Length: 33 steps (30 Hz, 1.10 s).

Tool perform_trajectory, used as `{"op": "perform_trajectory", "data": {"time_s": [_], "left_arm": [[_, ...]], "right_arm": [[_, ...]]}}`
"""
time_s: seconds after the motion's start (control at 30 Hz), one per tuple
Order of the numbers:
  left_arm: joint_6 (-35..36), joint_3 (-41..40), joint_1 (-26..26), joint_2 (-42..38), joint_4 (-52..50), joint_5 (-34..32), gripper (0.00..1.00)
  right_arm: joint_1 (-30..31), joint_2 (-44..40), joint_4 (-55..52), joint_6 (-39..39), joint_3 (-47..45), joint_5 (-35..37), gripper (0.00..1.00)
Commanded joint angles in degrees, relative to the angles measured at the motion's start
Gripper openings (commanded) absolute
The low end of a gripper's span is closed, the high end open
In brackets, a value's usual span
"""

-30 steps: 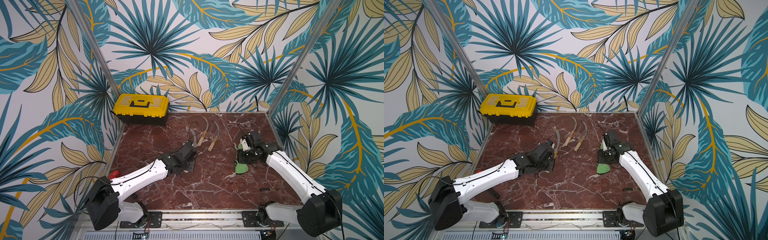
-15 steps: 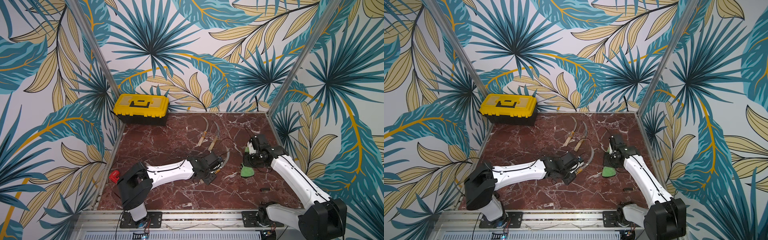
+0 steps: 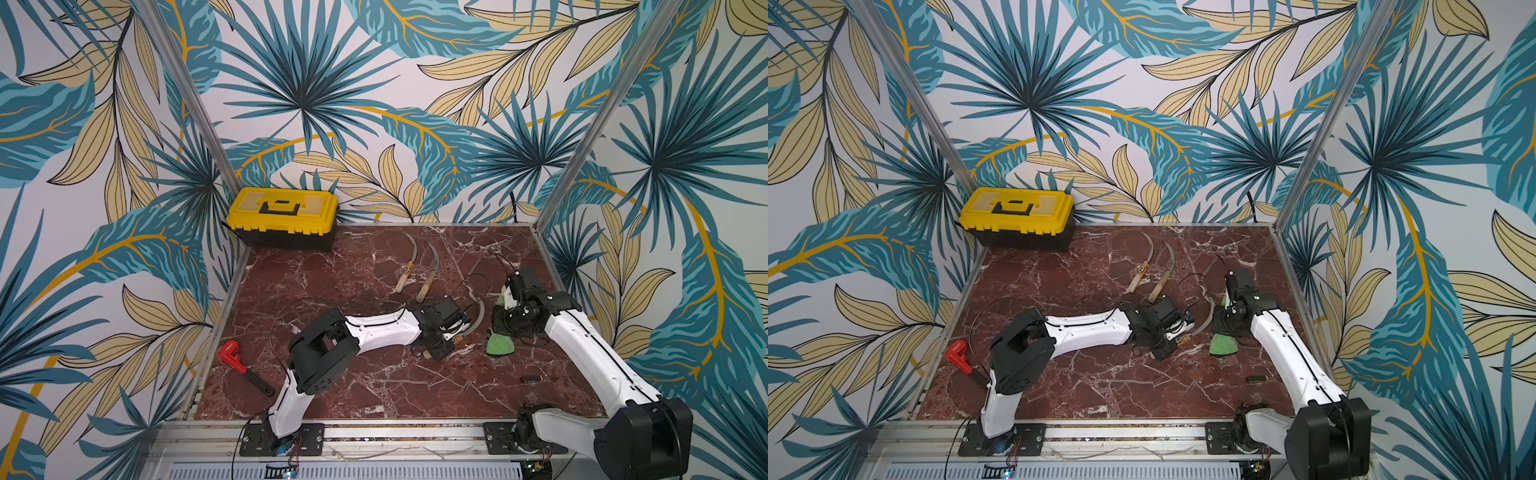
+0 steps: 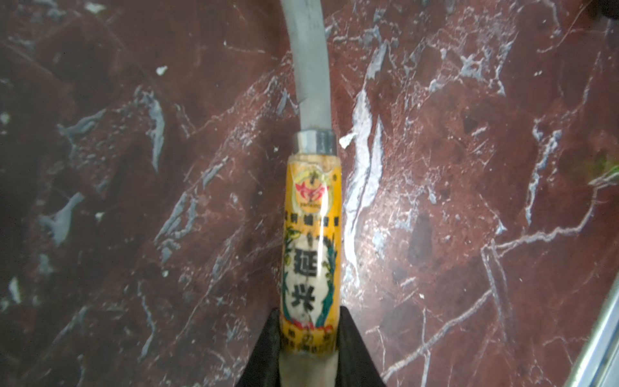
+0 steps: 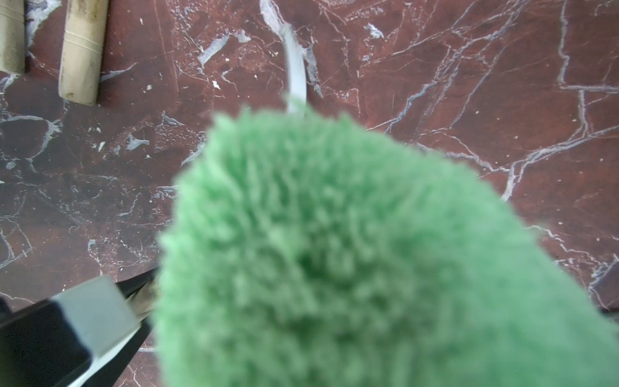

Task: Wipe small sickles with rags
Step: Place the small sickle at the center of the board.

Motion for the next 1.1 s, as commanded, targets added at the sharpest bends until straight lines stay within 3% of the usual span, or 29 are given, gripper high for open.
{"op": "perform_trajectory", "data": {"time_s": [0.0, 0.67, 1.07], "left_arm": [[1.16, 3.11, 0.81, 0.86, 1.14, 1.97, 0.00], [0.45, 5.24, 2.19, 5.60, 1.14, 2.67, 0.04], [-0.58, 4.99, 2.22, 5.94, 1.16, 2.13, 0.30]], "right_arm": [[-0.38, 0.49, -1.04, -0.67, -0.34, 0.13, 0.14], [-0.38, -0.04, -0.56, -0.27, -0.64, -1.20, 0.15], [-0.40, 0.48, -0.61, -0.90, -0.60, -1.46, 0.15]]}}
